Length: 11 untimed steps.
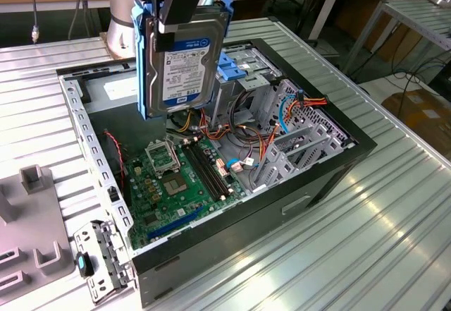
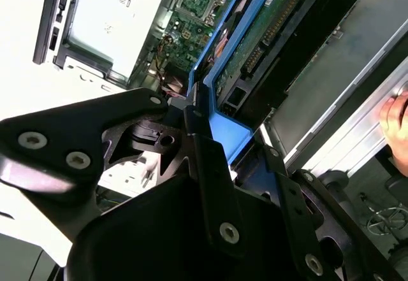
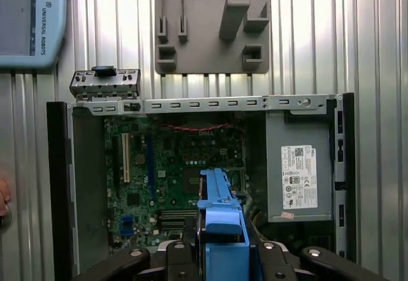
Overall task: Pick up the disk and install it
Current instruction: 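Insert the disk into the insertion slot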
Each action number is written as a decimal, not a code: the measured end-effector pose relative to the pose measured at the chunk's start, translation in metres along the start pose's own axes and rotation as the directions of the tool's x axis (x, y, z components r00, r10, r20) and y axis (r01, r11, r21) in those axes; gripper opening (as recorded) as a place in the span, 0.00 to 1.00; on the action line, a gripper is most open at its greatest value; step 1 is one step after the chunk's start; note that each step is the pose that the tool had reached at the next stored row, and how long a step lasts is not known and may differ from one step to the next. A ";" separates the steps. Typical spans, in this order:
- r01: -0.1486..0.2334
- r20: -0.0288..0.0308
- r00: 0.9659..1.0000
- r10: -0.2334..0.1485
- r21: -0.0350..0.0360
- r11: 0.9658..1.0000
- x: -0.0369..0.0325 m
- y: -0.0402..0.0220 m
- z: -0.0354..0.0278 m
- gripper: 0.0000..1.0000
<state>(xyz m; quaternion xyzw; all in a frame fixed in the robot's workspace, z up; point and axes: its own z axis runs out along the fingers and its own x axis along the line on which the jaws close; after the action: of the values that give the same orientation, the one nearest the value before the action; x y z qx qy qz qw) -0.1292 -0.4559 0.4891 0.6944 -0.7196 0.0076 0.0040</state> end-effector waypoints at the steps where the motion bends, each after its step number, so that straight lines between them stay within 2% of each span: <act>1: 0.000 0.000 1.000 0.000 0.000 1.000 0.0006 0.0000 0.0000 0.37; 11: 0.000 -0.001 1.000 0.000 0.000 1.000 0.0056 -0.0005 0.0003 0.37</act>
<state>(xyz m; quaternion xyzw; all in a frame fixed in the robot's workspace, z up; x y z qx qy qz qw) -0.1288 -0.4615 0.4889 0.6944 -0.7196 0.0078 0.0043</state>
